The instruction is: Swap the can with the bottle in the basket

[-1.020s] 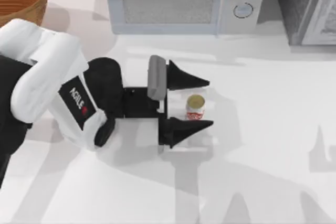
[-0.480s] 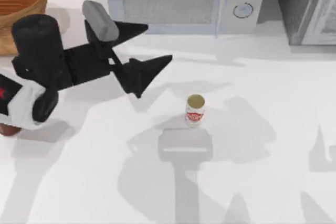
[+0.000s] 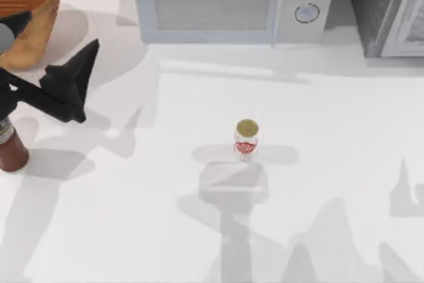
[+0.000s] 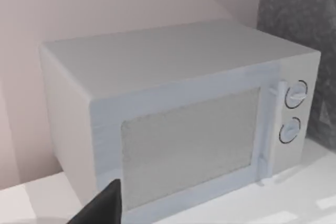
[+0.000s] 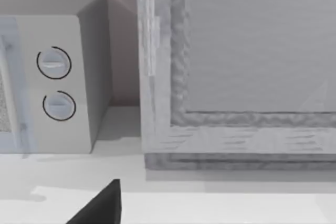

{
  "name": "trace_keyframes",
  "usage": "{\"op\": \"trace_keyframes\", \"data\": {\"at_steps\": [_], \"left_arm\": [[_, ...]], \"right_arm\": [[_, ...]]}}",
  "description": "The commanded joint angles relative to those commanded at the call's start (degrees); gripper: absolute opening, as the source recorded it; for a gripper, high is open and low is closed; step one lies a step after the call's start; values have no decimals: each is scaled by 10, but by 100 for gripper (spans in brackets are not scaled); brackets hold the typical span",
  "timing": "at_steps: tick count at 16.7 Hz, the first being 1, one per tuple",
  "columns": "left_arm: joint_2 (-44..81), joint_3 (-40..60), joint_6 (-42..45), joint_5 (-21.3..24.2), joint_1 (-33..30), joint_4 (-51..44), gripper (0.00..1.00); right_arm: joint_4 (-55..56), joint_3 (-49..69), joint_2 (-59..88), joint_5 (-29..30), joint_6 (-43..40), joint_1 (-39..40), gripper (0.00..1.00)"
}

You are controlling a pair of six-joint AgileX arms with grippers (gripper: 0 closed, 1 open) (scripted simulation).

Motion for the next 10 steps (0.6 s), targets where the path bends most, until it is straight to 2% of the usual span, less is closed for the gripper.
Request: {"op": "trace_keyframes", "data": {"at_steps": [5,10], "left_arm": [[-318,-128,-3,-135,37,-158,100],[-517,-219,-9,-225,56,-263,100]], "right_arm": [[0,0,0,0,0,0,100],[0,0,0,0,0,0,100]]}}
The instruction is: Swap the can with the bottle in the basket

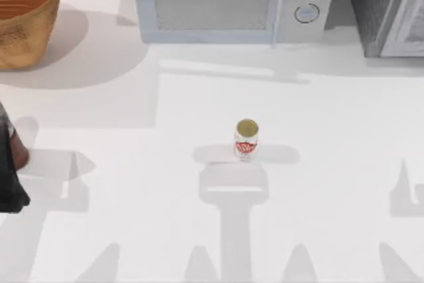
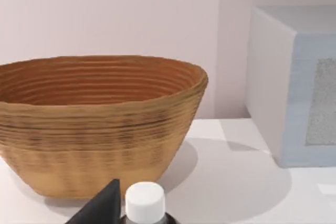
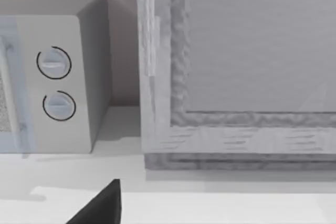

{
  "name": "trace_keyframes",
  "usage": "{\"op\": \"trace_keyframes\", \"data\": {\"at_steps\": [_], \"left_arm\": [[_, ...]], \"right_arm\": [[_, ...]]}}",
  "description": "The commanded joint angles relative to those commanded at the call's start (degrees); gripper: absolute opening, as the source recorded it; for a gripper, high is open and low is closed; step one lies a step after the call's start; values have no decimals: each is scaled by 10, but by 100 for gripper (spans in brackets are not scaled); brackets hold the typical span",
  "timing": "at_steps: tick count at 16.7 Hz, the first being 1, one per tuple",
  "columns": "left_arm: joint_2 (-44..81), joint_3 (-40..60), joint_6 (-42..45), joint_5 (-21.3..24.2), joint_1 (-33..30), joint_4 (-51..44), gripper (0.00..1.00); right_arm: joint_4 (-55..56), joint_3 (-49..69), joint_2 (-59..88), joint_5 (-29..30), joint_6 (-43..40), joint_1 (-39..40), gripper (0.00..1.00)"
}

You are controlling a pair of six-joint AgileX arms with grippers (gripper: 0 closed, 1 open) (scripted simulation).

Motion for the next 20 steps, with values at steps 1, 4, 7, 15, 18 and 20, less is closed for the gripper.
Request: {"op": "trace_keyframes", "data": {"at_steps": [1,4,7,15,18,20], "left_arm": [[-21,-11,-1,-10,2,-12,100],[-48,-25,-3,-24,4,-28,100],[-48,-25,-3,-24,4,-28,100],[64,-38,0,-19,25,53,100],[170,-38,4,-5,39,148,100],[255,-36,7,7,48,226,100]], "right_arm": [[0,0,0,0,0,0,100],[0,0,0,0,0,0,100],[0,0,0,0,0,0,100],[0,0,0,0,0,0,100],[0,0,0,0,0,0,100],[0,0,0,0,0,0,100]]}}
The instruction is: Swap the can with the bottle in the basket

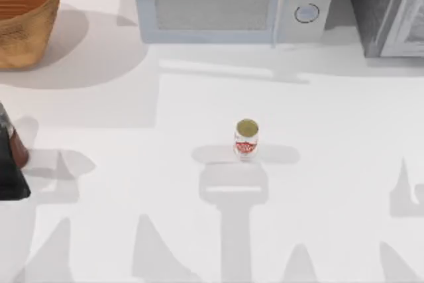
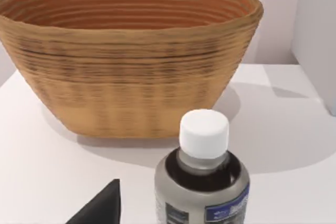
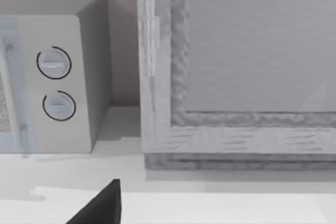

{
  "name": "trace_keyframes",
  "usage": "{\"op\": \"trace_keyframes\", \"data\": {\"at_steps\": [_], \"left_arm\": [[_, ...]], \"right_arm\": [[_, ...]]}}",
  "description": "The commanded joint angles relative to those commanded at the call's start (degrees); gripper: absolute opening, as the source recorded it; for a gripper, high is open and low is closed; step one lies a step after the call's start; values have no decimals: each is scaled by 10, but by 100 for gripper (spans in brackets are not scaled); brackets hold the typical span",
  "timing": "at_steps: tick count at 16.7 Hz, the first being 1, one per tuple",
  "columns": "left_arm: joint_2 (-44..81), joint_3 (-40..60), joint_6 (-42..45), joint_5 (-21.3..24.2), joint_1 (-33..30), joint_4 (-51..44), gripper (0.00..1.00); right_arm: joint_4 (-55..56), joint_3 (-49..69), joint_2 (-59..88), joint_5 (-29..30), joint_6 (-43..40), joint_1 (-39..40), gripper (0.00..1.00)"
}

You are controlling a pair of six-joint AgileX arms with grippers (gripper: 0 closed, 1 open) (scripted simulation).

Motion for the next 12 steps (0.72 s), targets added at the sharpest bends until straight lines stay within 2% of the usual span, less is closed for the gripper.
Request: {"op": "trace_keyframes", "data": {"at_steps": [12], "left_arm": [[546,12,18,80,58,491,100]], "right_arm": [[0,0,0,0,0,0,100]]}}
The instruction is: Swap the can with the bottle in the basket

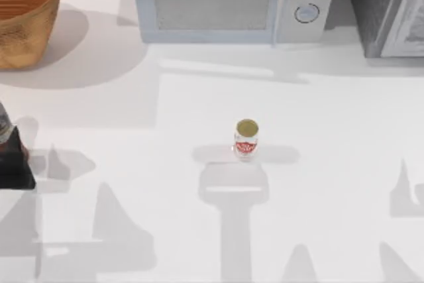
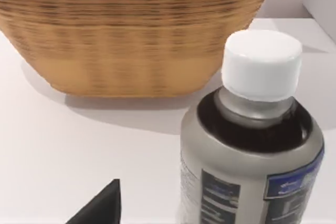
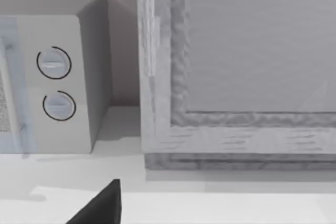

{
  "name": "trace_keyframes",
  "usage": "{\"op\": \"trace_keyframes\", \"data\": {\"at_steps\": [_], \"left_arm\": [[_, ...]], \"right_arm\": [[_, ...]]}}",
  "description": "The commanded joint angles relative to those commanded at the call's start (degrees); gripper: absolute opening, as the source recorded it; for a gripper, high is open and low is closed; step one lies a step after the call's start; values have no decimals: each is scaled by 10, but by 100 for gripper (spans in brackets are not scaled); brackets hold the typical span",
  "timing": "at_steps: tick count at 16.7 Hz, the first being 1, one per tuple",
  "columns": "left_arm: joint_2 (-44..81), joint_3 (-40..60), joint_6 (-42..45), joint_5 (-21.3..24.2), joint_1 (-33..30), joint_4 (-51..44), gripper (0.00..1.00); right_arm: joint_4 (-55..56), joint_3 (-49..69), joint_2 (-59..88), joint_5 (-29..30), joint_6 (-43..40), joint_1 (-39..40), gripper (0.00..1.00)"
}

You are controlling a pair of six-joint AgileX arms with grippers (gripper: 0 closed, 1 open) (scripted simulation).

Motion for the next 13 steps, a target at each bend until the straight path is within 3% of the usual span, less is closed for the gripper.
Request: {"op": "trace_keyframes", "data": {"at_steps": [6,13], "left_arm": [[147,2,7,22,14,129,100],[158,2,7,23,13,138,100]], "right_arm": [[0,0,0,0,0,0,100],[0,0,0,0,0,0,100]]}}
